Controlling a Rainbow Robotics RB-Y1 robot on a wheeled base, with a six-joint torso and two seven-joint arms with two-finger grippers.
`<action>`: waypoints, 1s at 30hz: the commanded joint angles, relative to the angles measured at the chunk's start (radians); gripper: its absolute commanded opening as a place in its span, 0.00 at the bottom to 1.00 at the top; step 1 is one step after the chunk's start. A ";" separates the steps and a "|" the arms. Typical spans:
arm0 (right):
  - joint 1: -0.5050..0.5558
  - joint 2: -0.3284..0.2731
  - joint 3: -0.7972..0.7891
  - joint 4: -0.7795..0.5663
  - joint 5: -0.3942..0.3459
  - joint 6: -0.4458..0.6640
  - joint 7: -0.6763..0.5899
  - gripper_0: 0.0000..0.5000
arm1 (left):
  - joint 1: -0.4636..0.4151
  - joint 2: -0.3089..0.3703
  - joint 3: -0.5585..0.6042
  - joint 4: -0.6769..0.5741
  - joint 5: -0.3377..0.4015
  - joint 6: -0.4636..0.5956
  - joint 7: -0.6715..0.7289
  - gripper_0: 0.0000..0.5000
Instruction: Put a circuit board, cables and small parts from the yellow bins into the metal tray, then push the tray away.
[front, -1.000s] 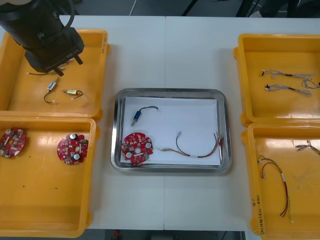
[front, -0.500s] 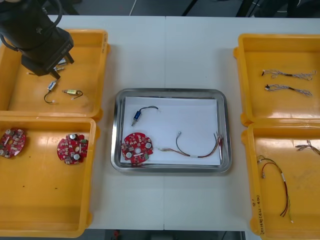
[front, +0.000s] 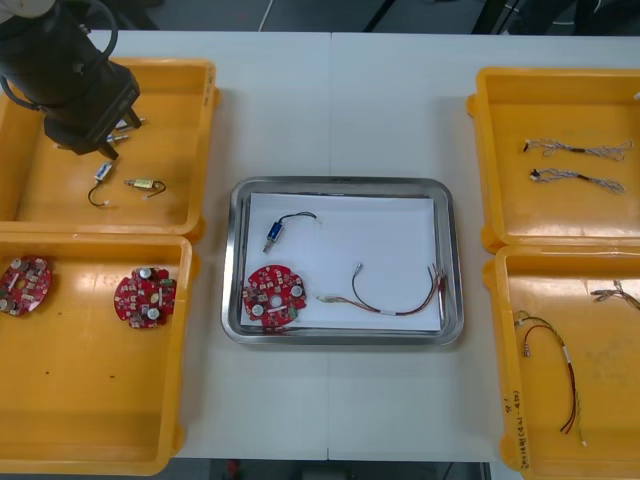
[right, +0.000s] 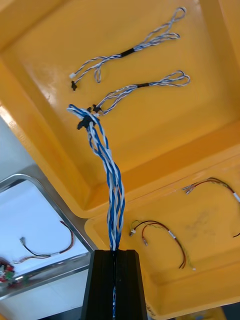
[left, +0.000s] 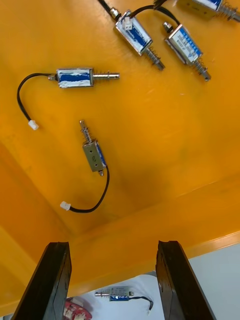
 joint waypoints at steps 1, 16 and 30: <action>0.005 -0.084 0.009 -0.114 -0.032 0.007 0.147 0.00 | 0.023 0.013 0.034 -0.012 -0.020 -0.066 0.059 1.00; 0.008 -0.119 0.090 -0.379 -0.149 -0.001 0.552 0.00 | 0.130 -0.002 0.033 -0.010 -0.041 -0.179 0.038 1.00; -0.033 -0.032 0.190 -0.459 -0.164 -0.099 0.923 0.00 | 0.179 -0.019 -0.026 0.000 -0.058 -0.271 0.078 1.00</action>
